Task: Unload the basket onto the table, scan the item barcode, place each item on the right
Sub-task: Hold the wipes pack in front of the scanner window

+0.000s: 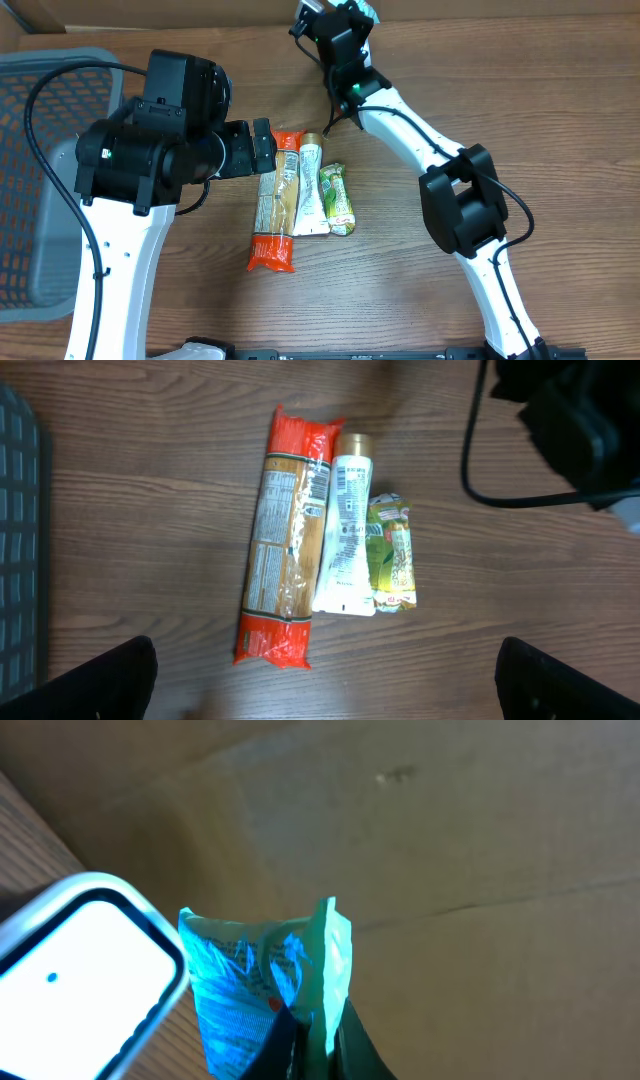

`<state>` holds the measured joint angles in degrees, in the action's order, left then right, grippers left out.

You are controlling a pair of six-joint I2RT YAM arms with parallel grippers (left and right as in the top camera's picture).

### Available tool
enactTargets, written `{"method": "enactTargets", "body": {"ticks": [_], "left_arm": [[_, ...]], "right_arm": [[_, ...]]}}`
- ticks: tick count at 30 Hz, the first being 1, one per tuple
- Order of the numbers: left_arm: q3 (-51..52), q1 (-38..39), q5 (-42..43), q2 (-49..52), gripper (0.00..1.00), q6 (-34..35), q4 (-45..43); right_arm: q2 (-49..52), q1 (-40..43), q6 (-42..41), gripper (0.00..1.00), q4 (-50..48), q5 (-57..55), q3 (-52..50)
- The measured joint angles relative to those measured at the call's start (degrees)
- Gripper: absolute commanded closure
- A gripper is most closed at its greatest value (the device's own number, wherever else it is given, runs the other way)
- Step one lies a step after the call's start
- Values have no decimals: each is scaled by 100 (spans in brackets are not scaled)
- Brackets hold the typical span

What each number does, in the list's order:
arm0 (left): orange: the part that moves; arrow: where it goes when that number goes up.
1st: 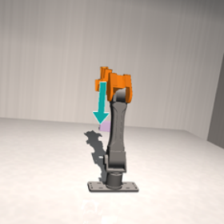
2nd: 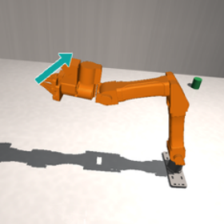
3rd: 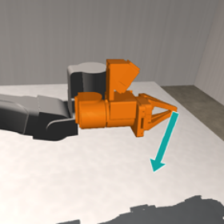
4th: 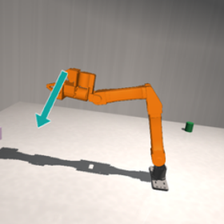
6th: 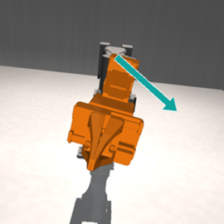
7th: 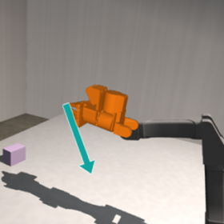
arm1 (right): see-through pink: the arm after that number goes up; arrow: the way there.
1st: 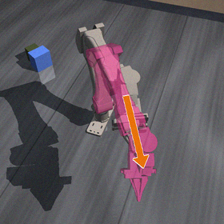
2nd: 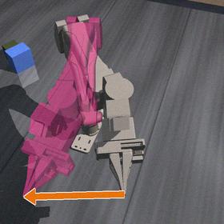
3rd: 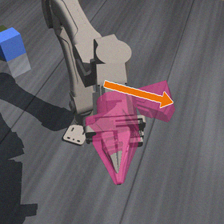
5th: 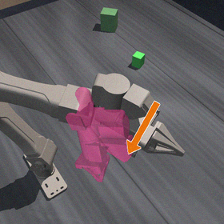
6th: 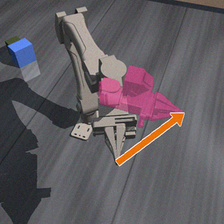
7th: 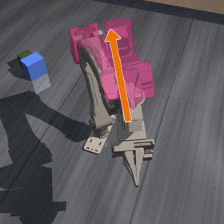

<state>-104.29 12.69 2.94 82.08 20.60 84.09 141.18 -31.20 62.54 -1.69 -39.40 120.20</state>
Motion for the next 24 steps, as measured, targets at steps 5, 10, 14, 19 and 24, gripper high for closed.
{"method": "enactTargets", "body": {"ticks": [5,10,14,19,24], "left_arm": [[0,0,0,0,0,-2,2],[0,0,0,0,0,0,2],[0,0,0,0,0,0,-2],[0,0,0,0,0,0,2],[0,0,0,0,0,0,2]], "right_arm": [[273,-118,13,96,-195,-221,-2],[450,-184,24,96,-413,-494,-2],[450,-181,48,96,-437,-605,-2],[466,-192,111,96,-551,-752,-2],[468,-240,402,96,-1038,-828,-13]]}}
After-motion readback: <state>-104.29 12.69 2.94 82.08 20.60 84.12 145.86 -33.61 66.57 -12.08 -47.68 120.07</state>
